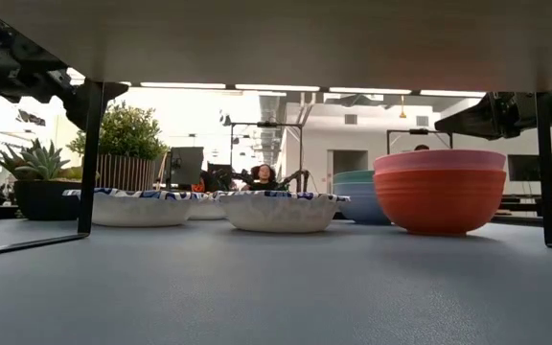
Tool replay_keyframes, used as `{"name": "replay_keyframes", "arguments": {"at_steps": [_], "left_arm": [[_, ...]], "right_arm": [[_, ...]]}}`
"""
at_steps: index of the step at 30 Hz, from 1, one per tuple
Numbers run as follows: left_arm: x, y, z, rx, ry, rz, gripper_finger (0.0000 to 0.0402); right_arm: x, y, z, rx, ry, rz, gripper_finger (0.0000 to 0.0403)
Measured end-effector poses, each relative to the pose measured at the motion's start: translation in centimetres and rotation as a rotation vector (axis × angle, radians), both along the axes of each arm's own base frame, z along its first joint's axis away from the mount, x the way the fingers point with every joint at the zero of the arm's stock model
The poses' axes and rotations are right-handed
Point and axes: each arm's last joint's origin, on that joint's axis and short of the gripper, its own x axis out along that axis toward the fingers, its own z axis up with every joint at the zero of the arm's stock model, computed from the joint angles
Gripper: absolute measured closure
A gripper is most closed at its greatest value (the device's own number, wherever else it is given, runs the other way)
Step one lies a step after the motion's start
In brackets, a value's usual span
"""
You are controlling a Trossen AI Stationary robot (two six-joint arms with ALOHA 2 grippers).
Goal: Place and stack bowls onto a shelf
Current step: Put the blue patterned bowl on the shelf
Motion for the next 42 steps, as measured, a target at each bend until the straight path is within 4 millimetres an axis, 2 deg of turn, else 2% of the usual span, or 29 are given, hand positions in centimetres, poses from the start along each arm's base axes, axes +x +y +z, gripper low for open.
{"name": "replay_keyframes", "arguments": {"at_steps": [7, 14, 16, 19, 22, 25, 28, 32, 34, 37, 39, 42], "left_arm": [[-0.1, 0.8, 0.0, -0.186, -0.012, 0.248, 0.0159], [-0.2, 1.3, 0.1, -0.241, -0.046, 0.439, 0.0159], [-0.3, 1.5, 0.2, -0.311, -0.082, 0.501, 0.0159], [-0.5, 1.6, 1.2, -0.499, -0.237, 0.499, 0.0159], [-0.8, 1.6, 2.2, -0.545, -0.352, 0.466, 0.0159], [-1.2, 1.5, 3.2, -0.565, -0.468, 0.445, 0.0159], [-1.5, 1.6, 3.9, -0.562, -0.518, 0.463, 0.0159], [-1.9, 1.5, 5.5, -0.543, -0.548, 0.472, 0.0159], [-1.9, 1.5, 6.2, -0.528, -0.549, 0.475, 0.0159], [-1.9, 1.5, 7.0, -0.494, -0.542, 0.487, 0.0159], [-2.0, 1.5, 7.7, -0.485, -0.554, 0.487, 0.0159], [-2.1, 1.5, 8.4, -0.483, -0.563, 0.485, 0.0159]], "right_arm": [[0.0, 0.0, 0.0, 0.0, 0.0, -0.001, 0.0355], [0.0, 0.0, 0.0, 0.026, -0.014, -0.004, 0.0355], [0.0, 0.1, 0.1, 0.127, -0.073, -0.002, 0.0355], [0.1, 0.1, 0.6, 0.295, -0.194, -0.013, 0.0355], [0.1, 0.1, 1.1, 0.406, -0.275, -0.019, 0.0355], [0.0, 0.1, 2.4, 0.468, -0.429, 0.006, 0.0355], [-0.4, 0.0, 4.4, 0.57, -0.677, 0.055, 0.0355], [-2.3, -0.3, 7.7, 0.638, -1.145, 0.08, 0.0355], [-3.5, -0.4, 8.8, 0.578, -1.301, 0.066, 0.0355], [-4.3, -0.4, 9.8, 0.406, -1.331, 0.043, 0.0355], [-4.1, -0.3, 11.0, 0.339, -1.269, 0.057, 0.0355], [-3.2, -0.5, 13.9, 0.346, -1.097, -0.001, 0.0355]]}}
